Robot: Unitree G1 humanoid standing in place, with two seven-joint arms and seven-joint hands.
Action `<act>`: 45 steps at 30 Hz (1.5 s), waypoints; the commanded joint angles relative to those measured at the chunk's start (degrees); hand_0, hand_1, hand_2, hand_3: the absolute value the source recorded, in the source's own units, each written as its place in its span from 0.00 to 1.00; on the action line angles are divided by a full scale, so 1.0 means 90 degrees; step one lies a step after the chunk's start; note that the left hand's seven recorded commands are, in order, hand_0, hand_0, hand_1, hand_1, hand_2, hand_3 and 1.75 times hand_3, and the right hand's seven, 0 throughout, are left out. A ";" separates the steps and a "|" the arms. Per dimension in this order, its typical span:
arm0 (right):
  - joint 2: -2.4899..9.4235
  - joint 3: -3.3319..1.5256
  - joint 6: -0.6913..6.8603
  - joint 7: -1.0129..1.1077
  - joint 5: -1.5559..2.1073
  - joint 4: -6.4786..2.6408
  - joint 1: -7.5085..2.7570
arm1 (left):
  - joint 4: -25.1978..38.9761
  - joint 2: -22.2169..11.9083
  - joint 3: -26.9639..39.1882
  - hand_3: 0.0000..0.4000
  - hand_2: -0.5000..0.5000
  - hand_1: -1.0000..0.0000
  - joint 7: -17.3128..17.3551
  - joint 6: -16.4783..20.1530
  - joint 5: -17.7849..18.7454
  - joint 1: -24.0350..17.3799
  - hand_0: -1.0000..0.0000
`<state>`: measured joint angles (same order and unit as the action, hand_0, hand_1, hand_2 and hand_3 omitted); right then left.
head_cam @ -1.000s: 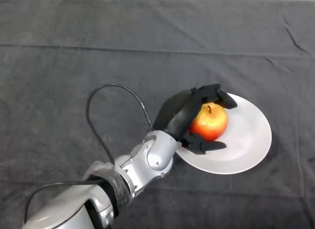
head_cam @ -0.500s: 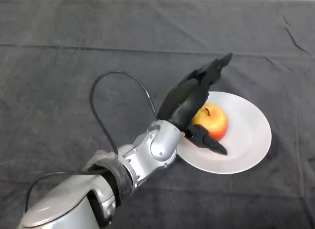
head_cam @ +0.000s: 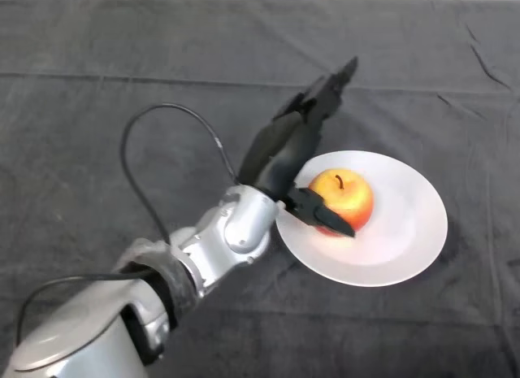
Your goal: Move the apple to the plate
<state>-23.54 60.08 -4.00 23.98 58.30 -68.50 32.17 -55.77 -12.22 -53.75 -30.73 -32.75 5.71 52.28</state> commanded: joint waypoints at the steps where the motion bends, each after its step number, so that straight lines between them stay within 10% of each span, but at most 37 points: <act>1: -0.0132 0.0103 -0.0052 0.0073 0.0080 0.0008 -0.0021 | 0.0299 -0.0308 0.0232 0.00 0.50 1.00 -0.0192 -0.0162 -0.0122 -0.0335 1.00; 21: -0.0115 0.0095 -0.0045 0.0053 0.0073 0.0048 -0.0032 | 0.2555 -0.2233 0.1971 0.00 0.50 1.00 -0.0881 -0.0416 -0.0438 -0.2270 1.00; 45: -0.0093 0.0082 -0.0033 0.0018 0.0066 0.0106 -0.0048 | 0.3696 -0.2731 0.4650 0.00 0.50 1.00 -0.2157 -0.0955 -0.0560 -0.4605 1.00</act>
<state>-23.54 60.09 -4.01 24.07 58.30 -68.50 32.17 -22.60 -34.49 -12.84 -49.35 -40.43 0.92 11.76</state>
